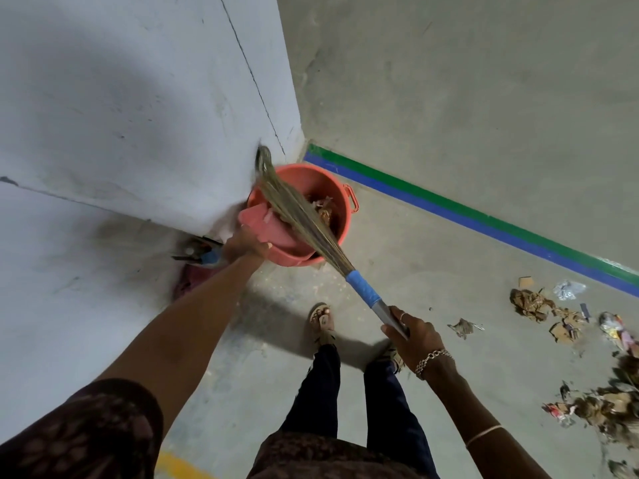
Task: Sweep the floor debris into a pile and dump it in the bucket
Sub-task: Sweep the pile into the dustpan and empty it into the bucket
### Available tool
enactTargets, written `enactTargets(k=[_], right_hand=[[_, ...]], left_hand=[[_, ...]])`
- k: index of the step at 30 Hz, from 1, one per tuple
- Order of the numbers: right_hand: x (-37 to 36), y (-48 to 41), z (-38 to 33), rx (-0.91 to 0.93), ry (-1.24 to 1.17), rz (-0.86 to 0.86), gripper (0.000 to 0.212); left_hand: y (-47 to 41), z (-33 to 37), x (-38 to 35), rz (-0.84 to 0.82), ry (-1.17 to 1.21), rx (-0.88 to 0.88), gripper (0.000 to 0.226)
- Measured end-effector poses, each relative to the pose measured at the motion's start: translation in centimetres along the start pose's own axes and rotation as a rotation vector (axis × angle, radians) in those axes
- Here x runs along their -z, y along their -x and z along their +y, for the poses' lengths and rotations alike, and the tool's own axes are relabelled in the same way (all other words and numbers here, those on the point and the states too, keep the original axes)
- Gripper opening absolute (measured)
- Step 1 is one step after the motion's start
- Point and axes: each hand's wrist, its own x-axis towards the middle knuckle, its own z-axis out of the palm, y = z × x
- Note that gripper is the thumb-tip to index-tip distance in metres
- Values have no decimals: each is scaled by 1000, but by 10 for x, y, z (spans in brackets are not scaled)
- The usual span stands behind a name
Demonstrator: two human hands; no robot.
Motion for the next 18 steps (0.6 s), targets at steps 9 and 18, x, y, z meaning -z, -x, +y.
enactTargets(k=[9,18], right_hand=[[2,4,9,-72,13,59,38],[4,51,12,4,-47,32,52]], left_hand=[[19,-4,25,24,-162,-63,55],[43,-2,71,50,-116,-101,42]])
